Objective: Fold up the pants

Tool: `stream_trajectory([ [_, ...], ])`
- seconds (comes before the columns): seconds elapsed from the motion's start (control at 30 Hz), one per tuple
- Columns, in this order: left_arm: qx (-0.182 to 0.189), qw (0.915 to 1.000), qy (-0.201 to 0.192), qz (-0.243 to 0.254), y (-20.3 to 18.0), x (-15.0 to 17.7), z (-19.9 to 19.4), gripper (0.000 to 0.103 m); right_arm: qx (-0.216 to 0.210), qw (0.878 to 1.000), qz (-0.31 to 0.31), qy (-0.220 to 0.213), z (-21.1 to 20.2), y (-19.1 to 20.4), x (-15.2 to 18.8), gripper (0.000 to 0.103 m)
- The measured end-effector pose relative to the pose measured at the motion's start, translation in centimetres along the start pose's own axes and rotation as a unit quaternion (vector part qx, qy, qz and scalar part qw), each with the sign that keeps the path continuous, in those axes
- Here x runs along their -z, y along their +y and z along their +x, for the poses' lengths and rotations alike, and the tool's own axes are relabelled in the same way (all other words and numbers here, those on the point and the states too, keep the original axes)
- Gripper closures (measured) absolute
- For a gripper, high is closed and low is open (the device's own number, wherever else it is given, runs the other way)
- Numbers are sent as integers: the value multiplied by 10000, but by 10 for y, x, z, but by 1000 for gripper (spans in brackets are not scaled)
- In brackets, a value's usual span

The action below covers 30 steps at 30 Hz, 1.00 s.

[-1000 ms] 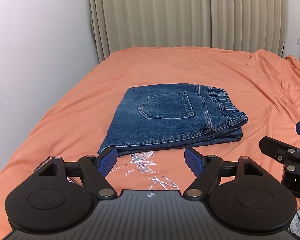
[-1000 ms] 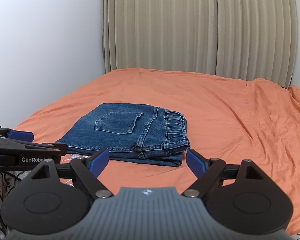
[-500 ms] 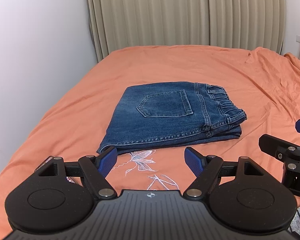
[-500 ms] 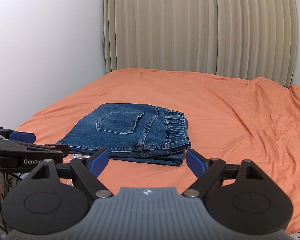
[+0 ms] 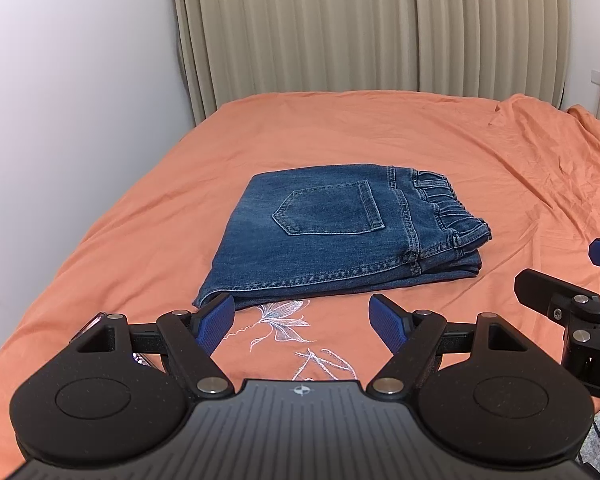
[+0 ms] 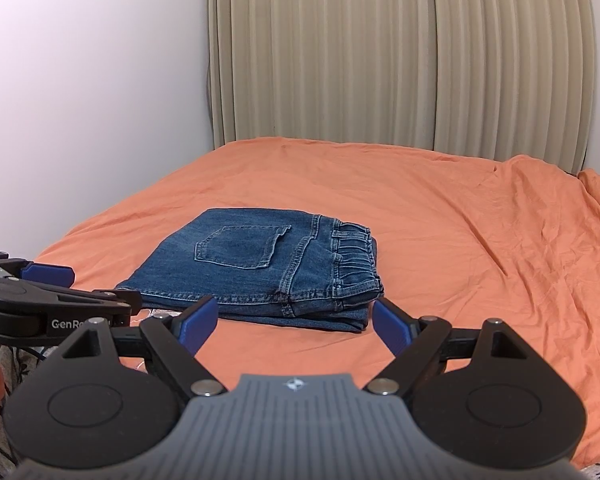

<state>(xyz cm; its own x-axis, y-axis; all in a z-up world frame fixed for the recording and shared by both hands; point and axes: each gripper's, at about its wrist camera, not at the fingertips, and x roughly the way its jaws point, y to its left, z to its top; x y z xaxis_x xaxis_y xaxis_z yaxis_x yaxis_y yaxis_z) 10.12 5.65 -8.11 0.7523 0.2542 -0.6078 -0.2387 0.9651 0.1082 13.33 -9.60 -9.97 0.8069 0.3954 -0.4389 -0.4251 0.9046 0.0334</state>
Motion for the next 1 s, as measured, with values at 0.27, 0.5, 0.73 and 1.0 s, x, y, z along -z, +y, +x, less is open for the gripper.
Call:
stream_trajectory([
  [0.27,-5,10000,2,5,0,0,-1,14,-29,10000,-10,13,0,1,1,22],
  [0.5,-45,10000,32,39,-3,2,-3,14,-30,10000,-4,23,0,1,1,22],
  [0.73,-45,10000,58,6,0,1,-2,14,-24,10000,-17,33,0,3,0,22],
  [1.0,-90,9999,-26,133,-3,0,-3,14,0,10000,21,95,0,2,2,22],
])
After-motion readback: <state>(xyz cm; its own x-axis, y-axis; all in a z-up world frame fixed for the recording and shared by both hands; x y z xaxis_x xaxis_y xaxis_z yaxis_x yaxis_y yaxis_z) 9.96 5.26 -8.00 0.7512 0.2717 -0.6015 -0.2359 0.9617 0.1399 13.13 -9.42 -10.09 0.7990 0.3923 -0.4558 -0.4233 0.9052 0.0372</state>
